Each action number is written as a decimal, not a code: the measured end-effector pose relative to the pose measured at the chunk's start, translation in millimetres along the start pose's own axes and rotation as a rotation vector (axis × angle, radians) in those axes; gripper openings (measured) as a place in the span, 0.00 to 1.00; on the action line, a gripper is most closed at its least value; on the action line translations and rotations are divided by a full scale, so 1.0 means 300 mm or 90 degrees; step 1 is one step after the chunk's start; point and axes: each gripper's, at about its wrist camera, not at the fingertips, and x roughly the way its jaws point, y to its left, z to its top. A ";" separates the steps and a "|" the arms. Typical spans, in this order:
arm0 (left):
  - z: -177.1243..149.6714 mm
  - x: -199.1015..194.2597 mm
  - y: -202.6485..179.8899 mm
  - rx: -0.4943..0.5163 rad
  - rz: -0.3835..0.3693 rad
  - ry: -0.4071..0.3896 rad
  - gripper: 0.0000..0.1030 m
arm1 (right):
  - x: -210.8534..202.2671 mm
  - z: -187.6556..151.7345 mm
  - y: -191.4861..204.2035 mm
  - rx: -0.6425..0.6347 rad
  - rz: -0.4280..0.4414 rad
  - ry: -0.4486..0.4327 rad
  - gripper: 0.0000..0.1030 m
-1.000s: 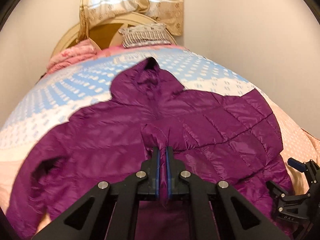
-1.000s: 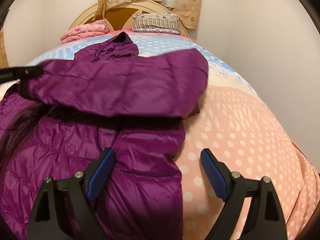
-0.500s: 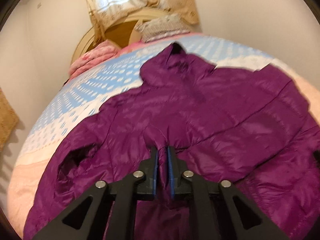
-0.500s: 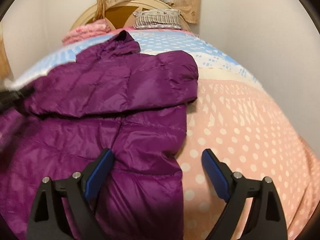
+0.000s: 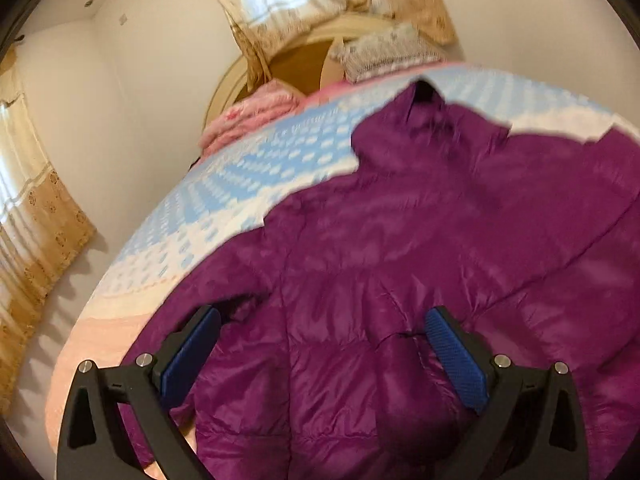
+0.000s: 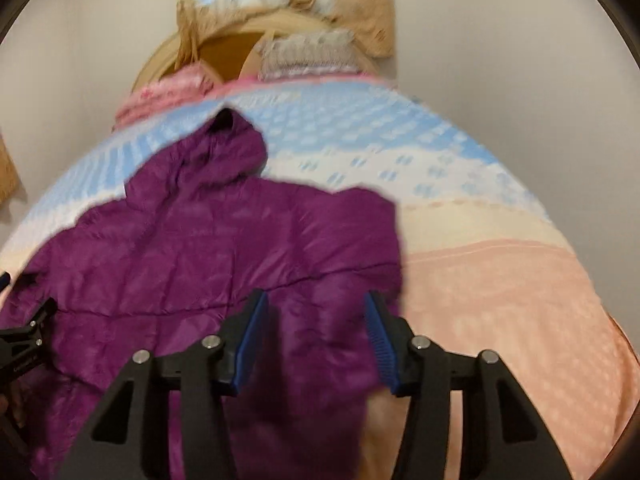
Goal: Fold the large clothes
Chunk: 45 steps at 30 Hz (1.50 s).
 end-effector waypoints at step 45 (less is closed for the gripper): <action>-0.105 -0.234 0.502 -0.137 -0.028 -0.030 0.99 | -0.112 -0.143 0.274 -0.089 0.006 0.011 0.85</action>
